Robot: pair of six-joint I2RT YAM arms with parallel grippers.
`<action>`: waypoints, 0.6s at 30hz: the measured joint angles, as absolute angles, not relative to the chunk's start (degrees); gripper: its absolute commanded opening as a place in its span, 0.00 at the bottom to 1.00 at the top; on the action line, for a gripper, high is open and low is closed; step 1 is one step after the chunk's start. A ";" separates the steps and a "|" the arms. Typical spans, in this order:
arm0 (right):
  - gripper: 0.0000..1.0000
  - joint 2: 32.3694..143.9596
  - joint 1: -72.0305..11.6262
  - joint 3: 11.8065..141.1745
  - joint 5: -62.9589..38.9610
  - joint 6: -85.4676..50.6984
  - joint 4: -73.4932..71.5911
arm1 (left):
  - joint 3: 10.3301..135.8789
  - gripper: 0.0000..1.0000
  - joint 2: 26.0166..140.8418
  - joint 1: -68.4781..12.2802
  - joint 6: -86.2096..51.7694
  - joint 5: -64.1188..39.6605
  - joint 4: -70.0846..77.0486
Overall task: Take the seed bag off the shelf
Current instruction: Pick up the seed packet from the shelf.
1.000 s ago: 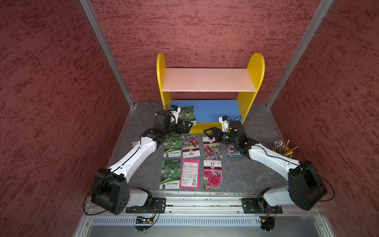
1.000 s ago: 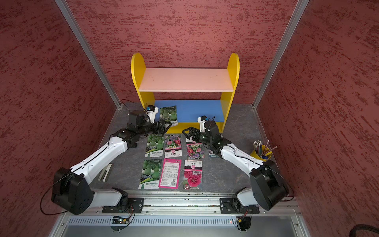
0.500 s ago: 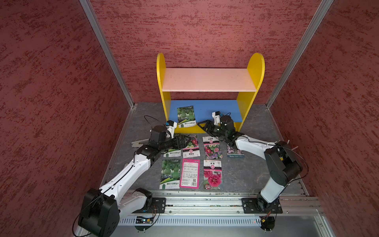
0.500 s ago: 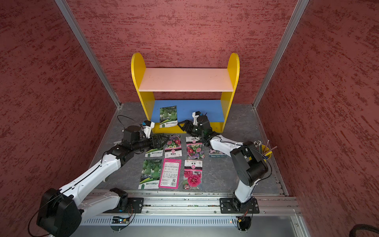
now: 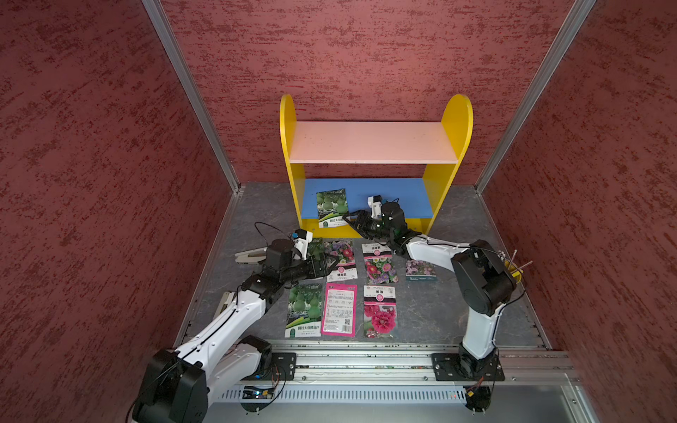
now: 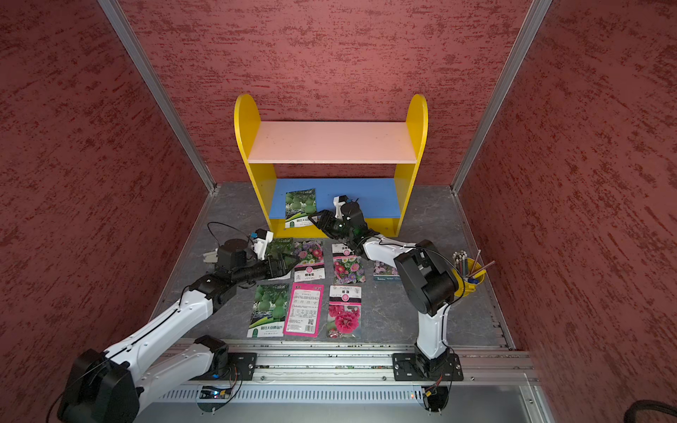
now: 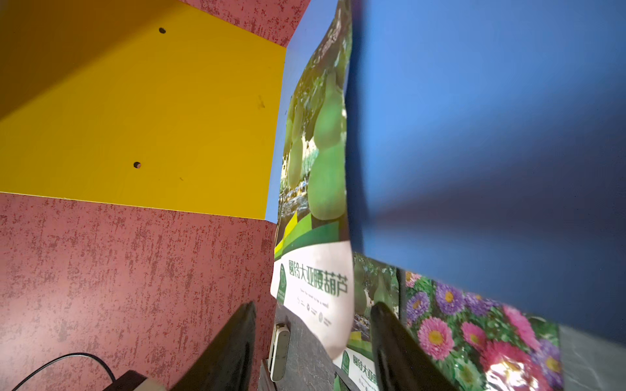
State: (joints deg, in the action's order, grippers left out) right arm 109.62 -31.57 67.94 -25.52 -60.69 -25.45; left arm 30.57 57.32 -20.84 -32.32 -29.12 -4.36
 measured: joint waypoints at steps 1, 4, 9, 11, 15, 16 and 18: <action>0.55 110.02 -31.73 68.27 -25.54 -60.80 -25.58 | 30.22 1.00 57.10 -20.82 -32.60 -29.23 -4.01; 0.51 111.04 -32.03 68.97 -25.54 -61.28 -25.85 | 29.67 1.00 56.86 -20.84 -32.84 -29.56 -3.51; 0.43 112.12 -32.23 69.36 -25.45 -61.82 -25.93 | 29.61 1.00 56.86 -20.84 -33.01 -29.58 -2.90; 0.37 112.57 -32.23 69.93 -25.41 -62.02 -25.93 | 29.56 1.00 56.86 -20.82 -33.01 -29.61 -2.68; 0.22 112.97 -32.23 70.48 -25.39 -62.17 -26.15 | 29.32 1.00 56.86 -20.67 -33.12 -29.71 -2.44; 0.18 113.06 -32.23 70.59 -25.34 -62.28 -26.33 | 29.23 1.00 56.86 -20.53 -33.23 -29.76 -2.44; 0.11 113.08 -32.27 70.61 -25.34 -62.37 -26.44 | 29.02 1.00 56.86 -20.14 -33.85 -29.85 -2.31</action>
State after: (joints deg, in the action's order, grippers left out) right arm 113.08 -32.27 70.61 -25.34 -62.37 -26.44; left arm 29.02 56.86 -20.14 -33.85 -29.85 -2.31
